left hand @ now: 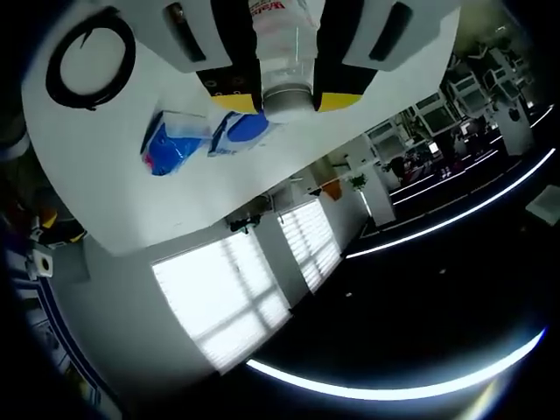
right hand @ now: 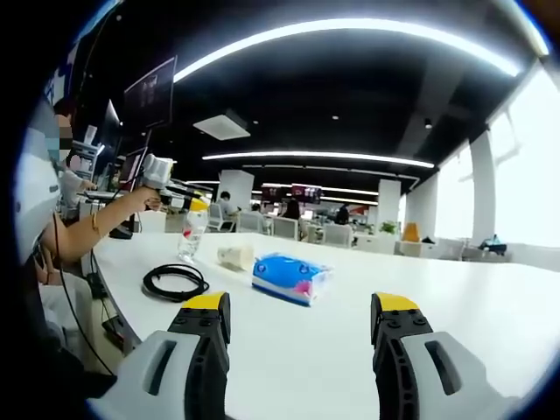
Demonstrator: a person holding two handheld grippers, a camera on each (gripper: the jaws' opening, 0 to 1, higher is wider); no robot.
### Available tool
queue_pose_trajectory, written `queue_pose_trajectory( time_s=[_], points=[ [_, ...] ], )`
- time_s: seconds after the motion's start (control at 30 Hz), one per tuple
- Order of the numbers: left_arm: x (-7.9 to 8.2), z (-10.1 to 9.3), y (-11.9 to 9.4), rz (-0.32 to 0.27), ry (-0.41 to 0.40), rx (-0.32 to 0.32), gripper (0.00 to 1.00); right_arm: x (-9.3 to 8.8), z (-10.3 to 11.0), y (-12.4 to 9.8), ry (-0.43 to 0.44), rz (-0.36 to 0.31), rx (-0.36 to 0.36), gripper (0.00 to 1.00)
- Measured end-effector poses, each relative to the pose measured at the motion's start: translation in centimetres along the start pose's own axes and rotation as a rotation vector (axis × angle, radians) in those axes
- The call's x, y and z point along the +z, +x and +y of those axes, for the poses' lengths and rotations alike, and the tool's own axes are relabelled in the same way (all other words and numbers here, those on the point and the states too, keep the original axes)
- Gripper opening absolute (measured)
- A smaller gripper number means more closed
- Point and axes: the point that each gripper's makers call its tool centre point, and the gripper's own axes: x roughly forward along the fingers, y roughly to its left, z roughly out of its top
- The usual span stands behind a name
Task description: Arrange the tabletop items into an orderly group along one side of the table until the central work area is clear of visible clutter.
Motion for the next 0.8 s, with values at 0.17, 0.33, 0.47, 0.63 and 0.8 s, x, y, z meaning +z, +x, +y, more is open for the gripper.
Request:
queue_pose_trajectory(
  time_s=[0.17, 0.33, 0.47, 0.63, 0.8],
  points=[
    [-0.2, 0.8, -0.6, -0.003, -0.022, 0.016, 0.22, -0.2, 0.1, 0.2, 0.005, 0.003, 0.003, 0.62],
    [-0.2, 1.2, -1.2, -0.017, -0.037, 0.030, 0.22, -0.4, 0.4, 0.2, 0.005, 0.008, 0.012, 0.62],
    [-0.3, 1.6, -1.3, -0.018, -0.047, 0.036, 0.22, -0.2, 0.5, 0.2, -0.001, 0.005, 0.013, 0.62],
    [-0.5, 2.1, -1.5, -0.020, -0.057, 0.046, 0.22, 0.0, 0.4, 0.2, 0.003, -0.003, 0.007, 0.62],
    [-0.6, 2.3, -1.7, -0.026, -0.072, 0.052, 0.23, -0.2, 0.4, 0.1, 0.004, 0.004, 0.005, 0.62]
  ],
)
